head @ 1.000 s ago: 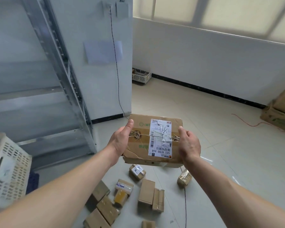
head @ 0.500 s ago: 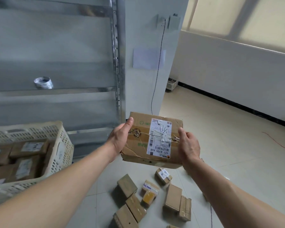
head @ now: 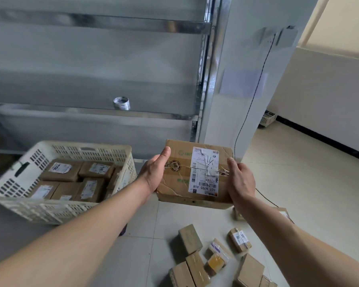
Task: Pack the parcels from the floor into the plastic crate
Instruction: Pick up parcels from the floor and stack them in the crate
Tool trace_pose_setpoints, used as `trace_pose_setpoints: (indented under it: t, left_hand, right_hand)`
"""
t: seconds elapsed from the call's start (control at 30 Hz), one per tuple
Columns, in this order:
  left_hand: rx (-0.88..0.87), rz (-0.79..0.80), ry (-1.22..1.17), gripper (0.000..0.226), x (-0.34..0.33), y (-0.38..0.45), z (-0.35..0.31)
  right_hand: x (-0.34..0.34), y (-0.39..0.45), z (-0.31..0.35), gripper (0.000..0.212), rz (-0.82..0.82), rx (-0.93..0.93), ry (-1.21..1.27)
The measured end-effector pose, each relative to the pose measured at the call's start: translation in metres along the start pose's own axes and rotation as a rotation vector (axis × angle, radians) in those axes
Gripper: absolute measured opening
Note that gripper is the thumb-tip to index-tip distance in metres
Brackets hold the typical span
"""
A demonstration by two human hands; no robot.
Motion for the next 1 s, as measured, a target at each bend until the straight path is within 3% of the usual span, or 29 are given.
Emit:
trace_pose_setpoints:
  t: [0.1,0.5,0.67,0.8,1.0]
  left_hand:
    - [-0.008,-0.047,0.014,0.098,0.015,0.000,0.002]
    - [0.014,-0.115,-0.035,0.092,0.090,0.016,0.017]
    - [0.053,-0.153,-0.031,0.092,0.151,0.041,0.039]
    - [0.016,-0.113,-0.082,0.109,0.203,0.057,0.041]
    - [0.040,-0.120,-0.096,0.116,0.285,0.081,0.056]
  right_hand:
    - [-0.020,0.004,0.007,0.051,0.039,0.013,0.006]
    - [-0.104,0.003,0.038,0.049,0.126,0.056,-0.019]
    - [-0.158,-0.011,0.062,0.046,0.139,0.077,-0.055]
    - [-0.211,-0.022,0.083,0.045,0.120,0.090,-0.082]
    - [-0.292,-0.044,0.109,0.048,0.113,0.068,-0.079]
Point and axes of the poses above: each hand's wrist, its own y-axis towards the middle knuckle, its own x-axis out of the back of the hand, z = x × y, the point moved 5 cm from there along y, towards the middle knuckle, and after that the axes turned 1 degree about x, right-handed, at the moved point
